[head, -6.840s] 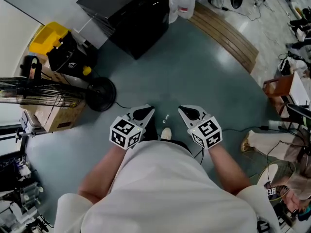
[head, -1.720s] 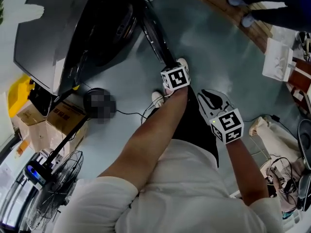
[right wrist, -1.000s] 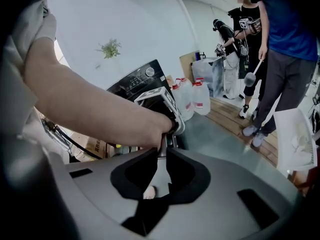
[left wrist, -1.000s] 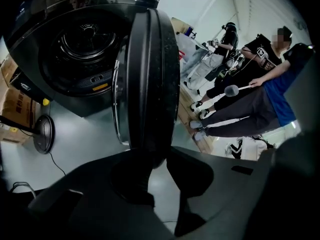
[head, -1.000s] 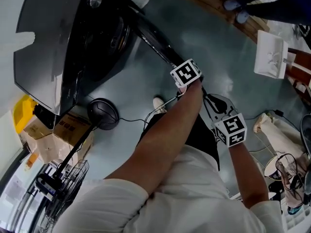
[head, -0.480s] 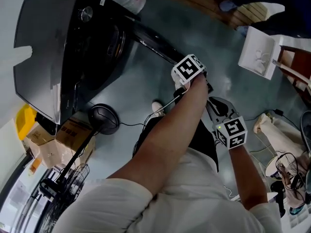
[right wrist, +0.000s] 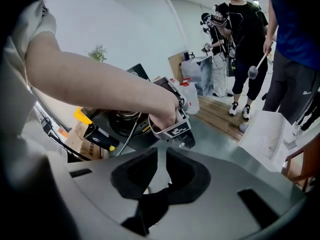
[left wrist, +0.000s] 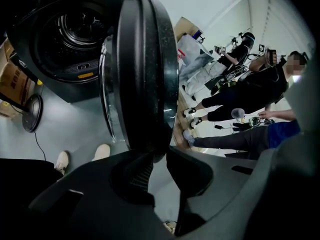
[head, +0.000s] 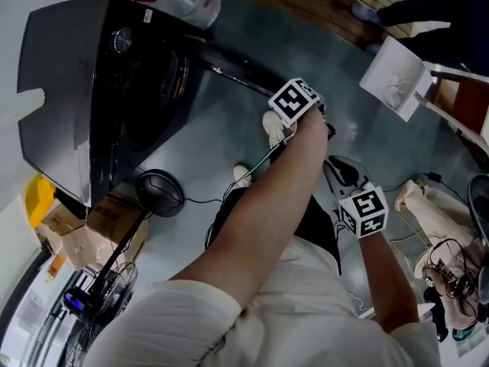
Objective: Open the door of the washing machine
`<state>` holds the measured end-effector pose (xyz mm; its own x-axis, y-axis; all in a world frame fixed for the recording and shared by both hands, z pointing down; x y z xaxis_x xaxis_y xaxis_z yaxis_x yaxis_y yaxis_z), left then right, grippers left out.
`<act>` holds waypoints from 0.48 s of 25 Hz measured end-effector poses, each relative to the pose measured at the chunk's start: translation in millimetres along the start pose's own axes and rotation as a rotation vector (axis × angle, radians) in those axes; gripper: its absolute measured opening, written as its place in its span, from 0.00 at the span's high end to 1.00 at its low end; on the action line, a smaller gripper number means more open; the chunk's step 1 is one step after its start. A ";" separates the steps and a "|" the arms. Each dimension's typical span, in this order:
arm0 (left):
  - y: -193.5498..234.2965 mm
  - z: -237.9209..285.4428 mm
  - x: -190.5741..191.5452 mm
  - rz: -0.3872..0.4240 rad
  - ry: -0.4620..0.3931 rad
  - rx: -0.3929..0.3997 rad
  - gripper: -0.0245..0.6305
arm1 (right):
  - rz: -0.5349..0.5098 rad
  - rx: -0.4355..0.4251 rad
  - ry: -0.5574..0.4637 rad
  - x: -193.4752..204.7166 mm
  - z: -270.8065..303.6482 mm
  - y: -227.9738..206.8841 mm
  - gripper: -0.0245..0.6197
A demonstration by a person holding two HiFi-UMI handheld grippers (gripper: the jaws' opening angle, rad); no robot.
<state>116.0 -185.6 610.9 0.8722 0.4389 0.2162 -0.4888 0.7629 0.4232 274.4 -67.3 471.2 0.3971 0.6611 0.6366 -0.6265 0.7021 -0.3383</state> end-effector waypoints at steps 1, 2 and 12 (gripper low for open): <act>-4.0 1.9 -0.8 -0.002 -0.002 0.006 0.83 | 0.002 0.001 0.000 -0.2 -0.1 -2.2 0.86; -8.0 3.8 -1.5 -0.005 -0.003 0.011 0.83 | 0.004 0.002 -0.001 -0.3 -0.1 -4.3 0.86; -35.0 16.6 -8.5 -0.035 -0.006 0.049 0.82 | 0.017 0.010 0.004 -5.6 -0.1 -21.0 0.86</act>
<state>126.0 -223.9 608.9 0.8889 0.4094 0.2056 -0.4564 0.7535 0.4732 285.5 -85.7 474.7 0.3892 0.6740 0.6280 -0.6400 0.6881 -0.3419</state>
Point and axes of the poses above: the fingertips, and each gripper's own axes: z forward along the fingers, y to its left, x out of its underside, the point moved 7 cm from there along -z, backward along the fingers, and after that the axes turned 8 degrees about -y, right-handed, at the moved point
